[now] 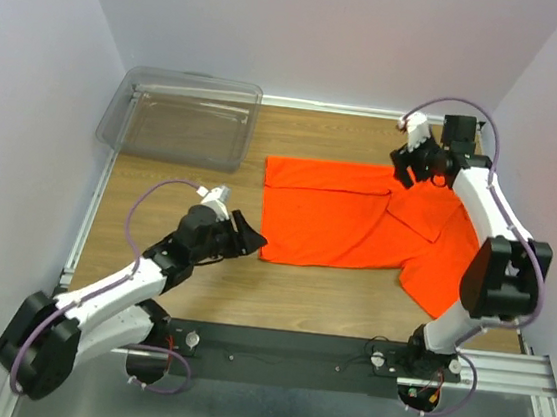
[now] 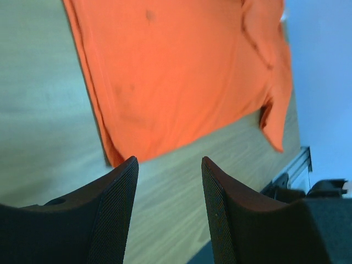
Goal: Fold and stack the t-shirts
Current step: Fold the tshirt
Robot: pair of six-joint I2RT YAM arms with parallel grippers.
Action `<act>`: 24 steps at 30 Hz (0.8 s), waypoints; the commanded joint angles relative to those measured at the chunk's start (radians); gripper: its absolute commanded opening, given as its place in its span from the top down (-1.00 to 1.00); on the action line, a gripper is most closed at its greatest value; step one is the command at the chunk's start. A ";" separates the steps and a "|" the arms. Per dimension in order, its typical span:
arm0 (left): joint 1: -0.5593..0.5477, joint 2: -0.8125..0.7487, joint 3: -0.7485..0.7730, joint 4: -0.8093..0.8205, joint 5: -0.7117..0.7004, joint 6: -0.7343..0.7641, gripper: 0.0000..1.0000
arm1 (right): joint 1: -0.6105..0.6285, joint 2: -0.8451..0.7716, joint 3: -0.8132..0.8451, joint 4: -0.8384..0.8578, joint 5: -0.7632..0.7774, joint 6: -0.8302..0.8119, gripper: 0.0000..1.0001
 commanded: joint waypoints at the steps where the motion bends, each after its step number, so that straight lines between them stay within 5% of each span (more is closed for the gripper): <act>1: -0.129 0.111 -0.014 -0.034 -0.138 -0.159 -0.15 | 0.086 -0.223 -0.233 -0.269 -0.451 -0.398 -0.58; 8: -0.238 0.334 0.040 -0.060 -0.301 -0.332 0.00 | 0.197 -0.490 -0.530 -0.268 -0.472 -0.339 -0.54; 20: -0.241 0.452 0.097 -0.120 -0.451 -0.417 0.06 | 0.195 -0.694 -0.657 -0.280 -0.104 -0.277 -0.54; 24: -0.240 0.508 0.121 -0.097 -0.465 -0.388 0.58 | 0.187 -0.710 -0.660 -0.335 0.076 -0.309 -0.54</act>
